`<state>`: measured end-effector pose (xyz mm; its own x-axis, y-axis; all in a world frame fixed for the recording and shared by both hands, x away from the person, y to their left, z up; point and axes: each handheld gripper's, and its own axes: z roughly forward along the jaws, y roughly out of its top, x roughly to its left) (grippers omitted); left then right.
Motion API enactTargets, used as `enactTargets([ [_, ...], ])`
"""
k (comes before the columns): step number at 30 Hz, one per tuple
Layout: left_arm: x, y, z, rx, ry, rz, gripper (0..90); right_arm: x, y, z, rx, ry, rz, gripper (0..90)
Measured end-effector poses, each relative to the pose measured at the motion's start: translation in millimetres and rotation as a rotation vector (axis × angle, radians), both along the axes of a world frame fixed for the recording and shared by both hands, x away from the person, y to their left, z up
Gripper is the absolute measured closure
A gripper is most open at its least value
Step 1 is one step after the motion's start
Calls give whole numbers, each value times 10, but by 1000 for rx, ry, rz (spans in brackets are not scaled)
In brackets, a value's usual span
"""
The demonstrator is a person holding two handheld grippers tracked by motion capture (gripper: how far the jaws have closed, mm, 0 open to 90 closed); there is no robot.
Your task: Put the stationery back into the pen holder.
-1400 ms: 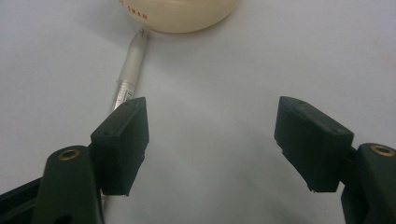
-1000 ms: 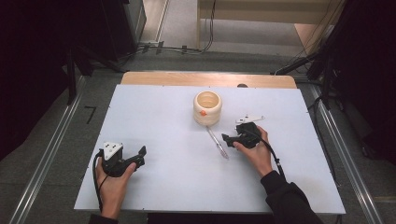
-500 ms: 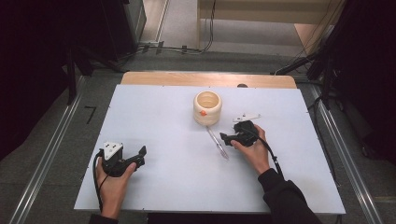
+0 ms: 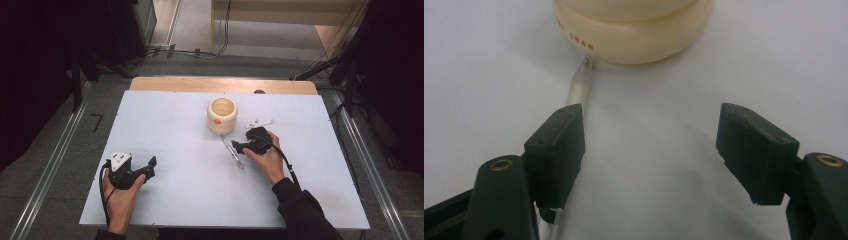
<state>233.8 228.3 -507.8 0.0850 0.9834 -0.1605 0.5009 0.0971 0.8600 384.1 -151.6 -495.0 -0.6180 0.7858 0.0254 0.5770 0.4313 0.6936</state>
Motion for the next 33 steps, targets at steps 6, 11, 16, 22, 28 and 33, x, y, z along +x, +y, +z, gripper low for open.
enactTargets([
  [6, 2, 4, -3, -1, 0, 0, 115, 27, 67, 12, 0, 2, 13, 264],
  [11, -2, 4, 1, -1, 0, 0, 115, 35, 112, 6, 1, 3, 17, 267],
  [16, 2, 5, -2, -1, -1, -1, 115, 50, 152, -18, 9, 11, 19, 279],
  [22, 7, 0, -1, -2, -2, -2, 115, 52, 221, 6, 8, 4, 36, 294],
  [28, 5, 3, 1, -2, -2, -3, 115, 68, 295, 15, -1, 7, 51, 335],
  [33, 3, 9, 0, -5, -4, -3, 115, 71, 338, 7, 0, 13, 52, 374],
])
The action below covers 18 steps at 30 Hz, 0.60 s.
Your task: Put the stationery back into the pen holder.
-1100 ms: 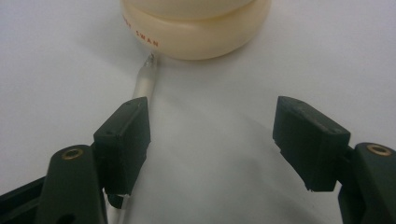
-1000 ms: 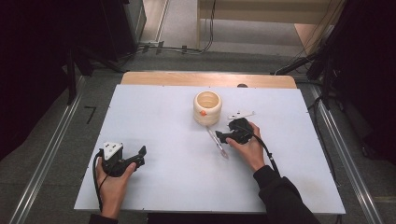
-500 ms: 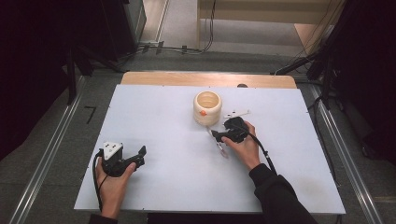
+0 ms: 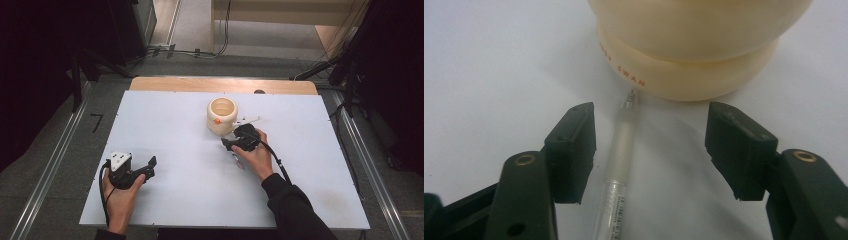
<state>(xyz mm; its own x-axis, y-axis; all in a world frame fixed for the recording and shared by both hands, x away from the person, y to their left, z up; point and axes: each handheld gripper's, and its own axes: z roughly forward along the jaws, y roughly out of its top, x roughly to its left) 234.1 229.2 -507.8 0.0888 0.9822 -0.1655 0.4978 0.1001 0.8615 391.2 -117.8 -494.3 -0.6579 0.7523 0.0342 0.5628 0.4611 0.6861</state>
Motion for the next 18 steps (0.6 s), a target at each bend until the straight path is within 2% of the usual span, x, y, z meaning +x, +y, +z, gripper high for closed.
enactTargets([
  [4, -1, -5, 2, 3, 1, -3, 115, 9, 36, -4, -2, 2, 8, 428],
  [5, 0, -6, 2, 2, 1, -3, 115, 11, 54, -2, 1, 12, 10, 471],
  [9, 2, -7, -2, 5, 2, -3, 115, 27, 78, 0, 2, 24, 9, 551],
  [18, 3, -5, -3, 2, 2, -3, 115, 38, 118, 2, 6, 48, 13, 675],
])
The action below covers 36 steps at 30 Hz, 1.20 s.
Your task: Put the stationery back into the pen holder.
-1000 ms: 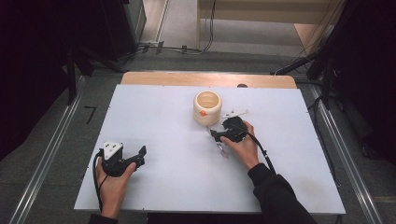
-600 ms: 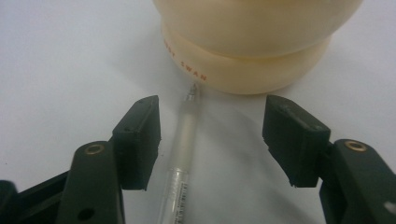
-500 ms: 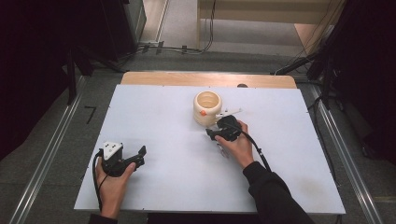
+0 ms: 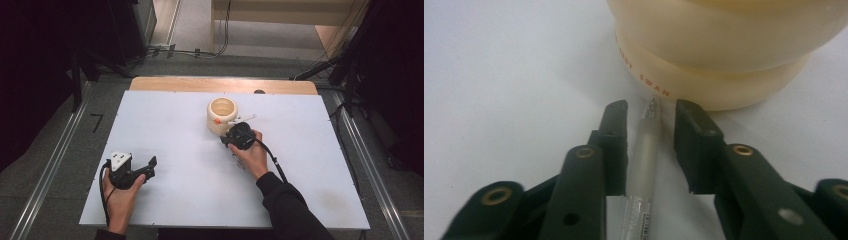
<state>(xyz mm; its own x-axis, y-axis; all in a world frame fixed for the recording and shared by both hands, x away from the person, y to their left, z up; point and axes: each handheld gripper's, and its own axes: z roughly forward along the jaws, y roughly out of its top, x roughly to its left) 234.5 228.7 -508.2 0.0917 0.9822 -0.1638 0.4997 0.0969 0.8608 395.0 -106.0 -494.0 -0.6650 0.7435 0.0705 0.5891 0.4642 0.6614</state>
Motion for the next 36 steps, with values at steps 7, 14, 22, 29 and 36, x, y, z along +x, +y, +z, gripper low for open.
enactTargets([
  [7, -3, 6, 0, -2, -1, -1, 115, 13, 19, -27, -8, 15, 4, 703],
  [14, -1, 5, 0, -3, -1, -3, 115, 21, 24, -29, -16, 15, 5, 758],
  [22, -5, 7, 3, -5, -3, -1, 116, 4, 31, -15, -13, 12, 18, 769],
  [29, -12, 14, 6, -1, -2, 0, 116, -93, -25, 170, 23, -16, 42, 771],
  [36, -11, 9, 5, -2, -2, -1, 116, -238, -137, 393, 79, -57, 55, 772],
])
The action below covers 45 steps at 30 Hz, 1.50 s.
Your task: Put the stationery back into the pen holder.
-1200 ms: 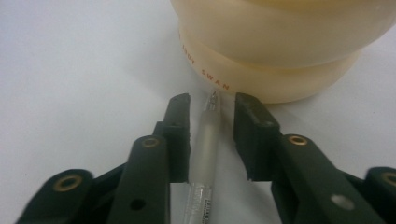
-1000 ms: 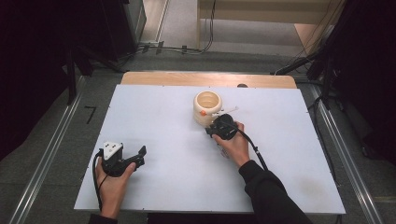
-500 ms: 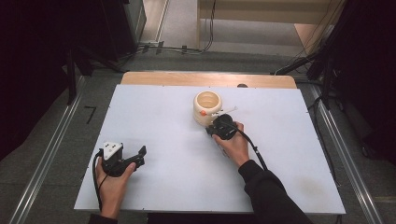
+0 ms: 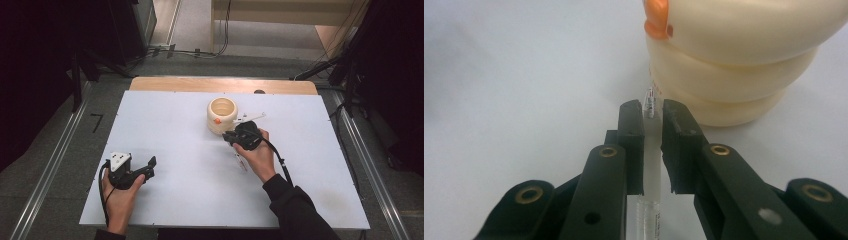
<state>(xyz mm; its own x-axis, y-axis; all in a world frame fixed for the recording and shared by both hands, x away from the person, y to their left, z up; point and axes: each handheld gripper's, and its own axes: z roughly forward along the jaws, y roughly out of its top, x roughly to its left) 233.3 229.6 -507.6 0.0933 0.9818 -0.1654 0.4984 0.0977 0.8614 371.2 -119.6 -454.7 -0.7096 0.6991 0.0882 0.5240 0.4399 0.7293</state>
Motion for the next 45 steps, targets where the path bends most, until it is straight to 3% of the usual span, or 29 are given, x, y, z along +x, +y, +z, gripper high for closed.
enactTargets([
  [11, -1, -9, 3, 6, 2, -3, 116, -176, -249, 217, 88, -53, -8, 775],
  [23, 2, -19, 1, 7, 0, -3, 116, -270, -430, 380, 139, -89, -18, 776],
  [30, 3, -20, 0, 7, 0, -3, 116, -251, -434, 523, 162, -132, -24, 778],
  [45, -4, -8, 4, 3, -1, -1, 116, -183, -399, 771, 195, -176, -26, 778],
])
